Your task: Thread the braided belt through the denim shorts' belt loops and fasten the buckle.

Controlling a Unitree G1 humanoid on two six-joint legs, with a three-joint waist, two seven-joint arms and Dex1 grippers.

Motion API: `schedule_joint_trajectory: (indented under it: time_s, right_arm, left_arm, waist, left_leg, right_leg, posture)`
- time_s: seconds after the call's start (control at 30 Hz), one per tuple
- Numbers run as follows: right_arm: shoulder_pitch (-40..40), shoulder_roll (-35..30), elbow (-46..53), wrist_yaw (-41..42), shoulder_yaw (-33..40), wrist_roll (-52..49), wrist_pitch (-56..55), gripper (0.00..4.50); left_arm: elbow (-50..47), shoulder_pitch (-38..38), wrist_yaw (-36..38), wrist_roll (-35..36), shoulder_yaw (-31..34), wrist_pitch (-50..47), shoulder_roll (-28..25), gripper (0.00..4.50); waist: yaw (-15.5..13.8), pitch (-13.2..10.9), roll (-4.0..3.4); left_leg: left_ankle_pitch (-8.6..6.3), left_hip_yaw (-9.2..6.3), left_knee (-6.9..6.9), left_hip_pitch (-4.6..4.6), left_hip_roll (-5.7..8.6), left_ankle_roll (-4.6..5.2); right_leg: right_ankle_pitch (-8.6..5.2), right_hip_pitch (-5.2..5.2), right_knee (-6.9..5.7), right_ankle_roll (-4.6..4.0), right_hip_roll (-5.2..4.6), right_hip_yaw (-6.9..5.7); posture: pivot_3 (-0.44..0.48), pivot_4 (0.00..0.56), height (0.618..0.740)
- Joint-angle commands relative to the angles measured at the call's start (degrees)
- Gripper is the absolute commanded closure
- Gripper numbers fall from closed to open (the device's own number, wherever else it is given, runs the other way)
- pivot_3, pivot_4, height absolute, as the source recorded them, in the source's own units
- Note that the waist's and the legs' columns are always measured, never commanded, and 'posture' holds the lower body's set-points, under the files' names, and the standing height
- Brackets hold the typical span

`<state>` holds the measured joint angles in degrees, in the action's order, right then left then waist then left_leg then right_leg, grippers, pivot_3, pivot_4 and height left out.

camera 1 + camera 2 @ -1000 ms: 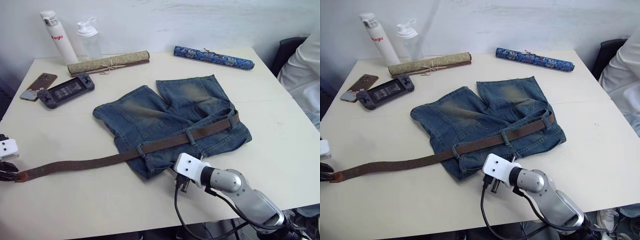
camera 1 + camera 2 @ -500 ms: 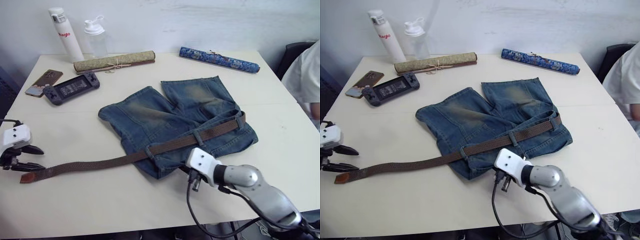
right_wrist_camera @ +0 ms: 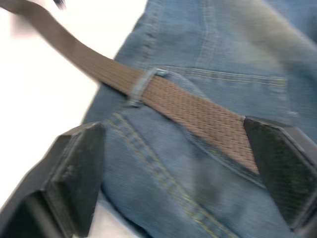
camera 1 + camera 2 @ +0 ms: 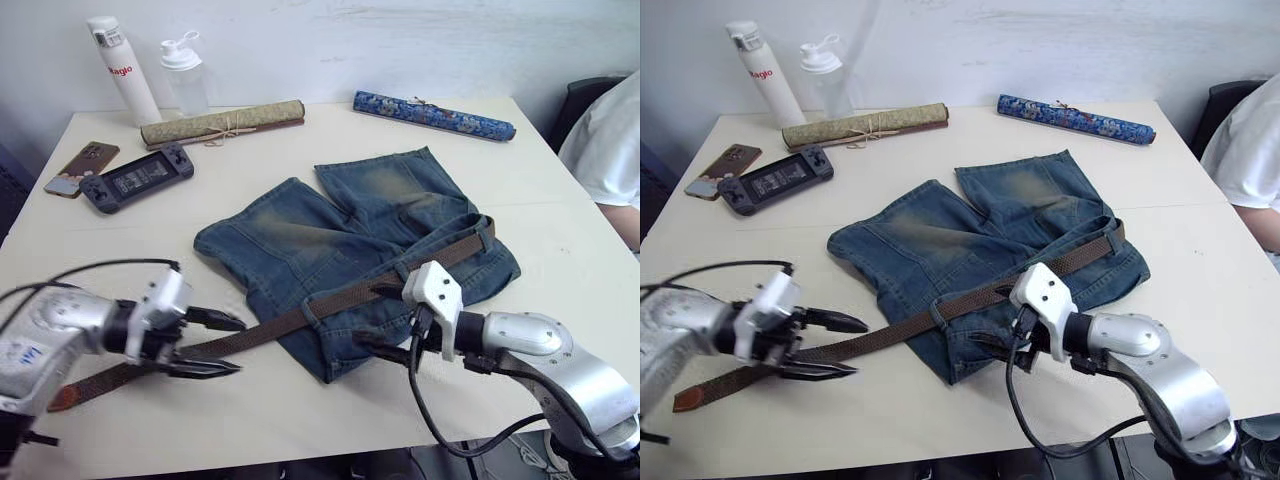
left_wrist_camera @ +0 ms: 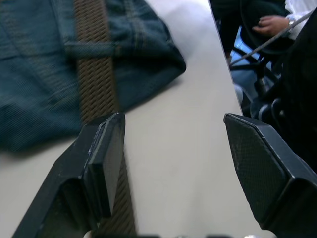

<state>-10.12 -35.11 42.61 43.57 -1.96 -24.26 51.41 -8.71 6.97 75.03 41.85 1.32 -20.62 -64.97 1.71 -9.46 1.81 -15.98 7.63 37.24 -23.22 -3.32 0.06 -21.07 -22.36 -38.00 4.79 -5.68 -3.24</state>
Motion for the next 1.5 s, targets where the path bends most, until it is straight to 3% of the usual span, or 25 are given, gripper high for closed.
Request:
schedule_joint_trajectory:
  time_s: [0.03, 0.17, 0.27, 0.4, 0.6, 0.83, 0.93, 1.03, 1.13, 1.17, 1.2, 1.4, 1.5]
  right_arm:
    - [2.07, -4.71, 1.66, 2.13, 7.93, -4.05, 0.86, 0.08]
    - [6.44, -16.16, -3.87, 8.18, 11.41, 2.39, -5.77, 0.08]
    - [9.36, -24.78, -9.96, 10.09, 9.88, 10.47, -13.89, 0.08]
    - [9.41, -28.03, -13.67, 9.02, 6.99, 15.17, -18.98, 0.08]
    - [8.27, -28.66, -17.23, 7.72, 2.18, 20.96, -22.71, 0.08]
    - [4.36, -27.49, -22.56, 4.84, -2.44, 28.21, -26.42, 0.08]
    - [2.16, -26.21, -25.23, 3.94, -6.06, 31.89, -28.21, 0.0]
    - [0.49, -24.86, -27.07, 3.23, -7.9, 34.47, -28.17, 0.0]
    - [-0.4, -23.4, -28.23, 3.11, -8.52, 35.47, -28.36, 0.77]
    - [-0.5, -22.95, -28.31, 3.28, -8.52, 35.54, -28.32, 1.37]
    - [-0.47, -22.59, -28.12, 3.47, -8.37, 35.42, -28.15, 1.61]
    - [0.05, -20.1, -24.64, 6.0, -6.84, 32.27, -25.57, 4.37]
    - [1.6, -17.0, -17.28, 8.59, -5.83, 25.89, -21.32, 4.47]
  left_arm:
    - [-17.17, -5.08, -13.98, -1.09, -1.37, -1.32, 9.29, 1.0]
    - [-20.72, -4.1, -20.41, -2.45, -6.39, -2.84, 17.18, 1.0]
    - [-18.2, 1.24, -24.35, -6.69, -13.45, -2.86, 25.9, 1.0]
    - [-14.0, 6.99, -26.34, -11.73, -18.68, -3.36, 31.95, 1.0]
    - [-8.11, 14.46, -26.12, -23.41, -27.59, -4.14, 33.96, 1.0]
    - [-2.09, 18.72, -22.87, -33.95, -33.52, -1.7, 32.39, 1.0]
    - [-0.19, 18.87, -22.03, -38.04, -34.53, 1.01, 31.22, 1.82]
    - [0.62, 18.59, -21.81, -40.65, -34.58, 3.02, 30.75, 3.1]
    - [1.51, 18.56, -22.63, -42.29, -33.81, 4.21, 31.18, 4.09]
    - [1.81, 18.58, -22.67, -42.66, -33.54, 4.58, 31.15, 4.27]
    - [1.89, 18.5, -22.56, -42.78, -33.25, 4.79, 30.96, 4.27]
    - [2.43, 16.68, -19.02, -42.09, -29.98, 9.83, 25.28, 4.27]
    - [11.55, 16.38, -12.83, -42.92, -26.51, 23.59, 15.46, 4.27]
  waist:
    - [-0.05, 0.0, 0.0]
    - [-0.17, 0.0, 0.0]
    - [-0.97, -0.05, -0.21]
    - [-1.79, -0.07, -0.27]
    - [-1.58, -0.09, -0.33]
    - [-1.61, -0.09, -0.34]
    - [-1.46, -0.06, -0.3]
    - [-1.37, 0.06, -0.11]
    - [-1.45, 0.16, 0.03]
    - [-1.46, 0.16, 0.03]
    - [-1.45, 0.17, 0.03]
    - [-1.03, 0.18, 0.0]
    - [-0.13, 0.16, 0.03]
  left_leg:
    - [0.0, 0.0, 0.0, -0.01, -0.01, 0.0]
    - [0.0, 0.0, 0.03, -0.03, 0.0, 0.0]
    - [-0.03, -0.08, 0.08, 0.14, 0.1, 0.06]
    - [-0.09, -0.2, 0.07, 0.59, 0.26, 0.18]
    - [-0.02, -0.08, -0.04, 0.77, 0.21, 0.08]
    - [-0.01, -0.07, 0.01, 0.78, 0.23, 0.05]
    - [0.0, -0.06, 0.02, 0.8, 0.17, 0.04]
    - [-0.01, -0.02, 0.01, 0.98, 0.07, 0.0]
    - [-0.05, -0.07, 0.02, 1.17, 0.0, -0.06]
    - [-0.06, -0.09, 0.04, 1.17, 0.0, -0.07]
    - [-0.07, -0.09, 0.04, 1.17, 0.0, -0.07]
    - [-0.07, -0.1, 0.01, 1.18, -0.08, -0.08]
    - [-0.09, -0.1, -0.03, 1.17, -0.16, -0.14]
  right_leg:
    - [0.0, -0.01, 0.0, 0.0, 0.03, 0.0]
    - [0.0, 0.0, 0.03, 0.0, 0.05, 0.03]
    - [0.02, 0.28, 0.14, 0.03, 0.02, 0.02]
    - [0.05, 0.9, 0.37, 0.09, 0.09, -0.08]
    - [0.06, 0.92, 0.39, 0.11, 0.19, 0.05]
    - [0.05, 0.94, 0.36, 0.11, 0.22, 0.05]
    - [0.05, 0.95, 0.37, 0.11, 0.17, 0.06]
    - [0.04, 1.09, 0.38, 0.09, 0.18, 0.1]
    - [0.02, 1.34, 0.41, 0.05, 0.19, 0.07]
    - [0.02, 1.37, 0.42, 0.05, 0.18, 0.05]
    - [0.02, 1.38, 0.43, 0.05, 0.17, 0.05]
    - [0.0, 1.37, 0.41, 0.0, 0.19, 0.04]
    - [-0.04, 1.33, 0.39, -0.08, 0.22, -0.01]
  posture:
    - [0.0, 0.15, 0.737]
    - [0.0, 0.15, 0.737]
    - [0.0, 0.15, 0.737]
    - [0.0, 0.15, 0.737]
    - [0.0, 0.15, 0.737]
    - [0.0, 0.15, 0.737]
    - [0.0, 0.15, 0.737]
    - [0.0, 0.15, 0.737]
    - [0.0, 0.15, 0.737]
    - [0.0, 0.15, 0.737]
    - [0.0, 0.15, 0.737]
    - [0.0, 0.15, 0.737]
    - [0.0, 0.15, 0.737]
